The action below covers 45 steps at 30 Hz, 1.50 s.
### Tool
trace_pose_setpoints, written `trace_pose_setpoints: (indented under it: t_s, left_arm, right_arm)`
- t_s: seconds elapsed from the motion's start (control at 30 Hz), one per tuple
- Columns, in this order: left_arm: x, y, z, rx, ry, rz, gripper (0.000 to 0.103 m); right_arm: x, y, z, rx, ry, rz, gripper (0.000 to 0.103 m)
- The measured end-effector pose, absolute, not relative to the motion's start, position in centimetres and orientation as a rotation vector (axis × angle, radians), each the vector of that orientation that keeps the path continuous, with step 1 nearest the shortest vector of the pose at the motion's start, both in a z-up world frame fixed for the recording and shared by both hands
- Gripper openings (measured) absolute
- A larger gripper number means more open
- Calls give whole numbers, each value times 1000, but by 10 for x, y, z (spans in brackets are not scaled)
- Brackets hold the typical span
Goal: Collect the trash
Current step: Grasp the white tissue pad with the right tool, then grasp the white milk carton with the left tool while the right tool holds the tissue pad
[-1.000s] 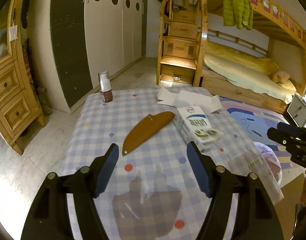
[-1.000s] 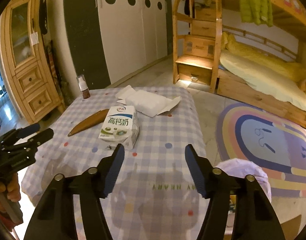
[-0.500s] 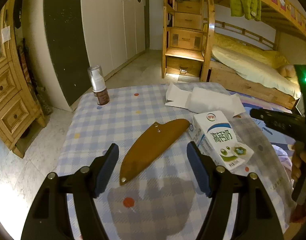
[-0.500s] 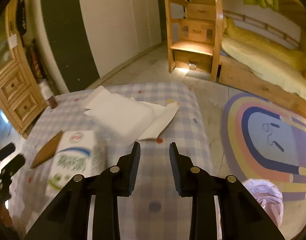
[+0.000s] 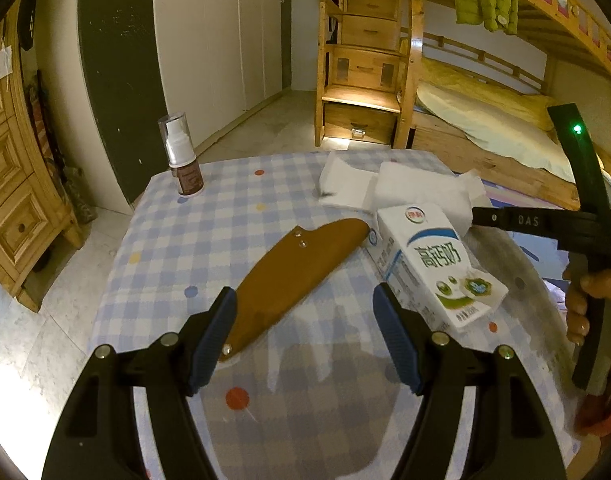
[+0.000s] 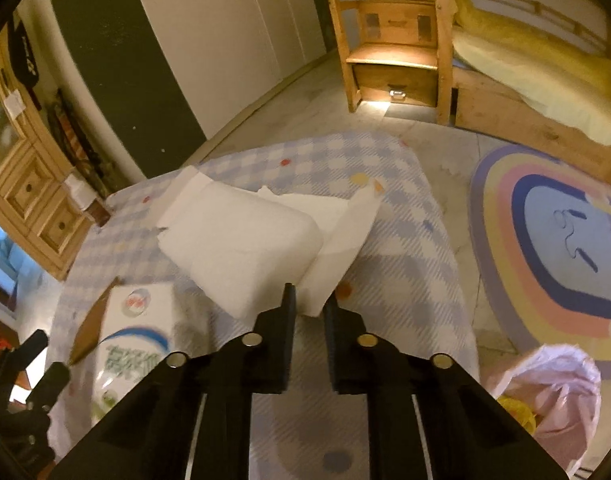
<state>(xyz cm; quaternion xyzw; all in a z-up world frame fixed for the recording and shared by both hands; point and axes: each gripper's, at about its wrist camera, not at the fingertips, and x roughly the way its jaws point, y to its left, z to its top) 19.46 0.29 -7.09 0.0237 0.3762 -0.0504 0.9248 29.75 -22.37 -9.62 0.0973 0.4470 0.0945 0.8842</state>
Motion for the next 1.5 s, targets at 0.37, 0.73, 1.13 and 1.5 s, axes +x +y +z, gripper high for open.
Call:
trace_pose_setpoints:
  t_s: [0.37, 0.73, 1.13, 1.5]
  left_arm:
    - [134, 6, -66, 49, 770, -111, 68]
    - [81, 32, -59, 48, 761, -66, 68]
    - [43, -23, -72, 124, 819, -277, 83]
    - [64, -32, -89, 139, 854, -234, 73]
  right_arm:
    - [199, -202, -96, 272, 992, 198, 11]
    - [114, -199, -74, 235, 945, 223, 35]
    - [84, -231, -51, 211, 834, 171, 53]
    - [85, -214, -48, 111, 776, 239, 63]
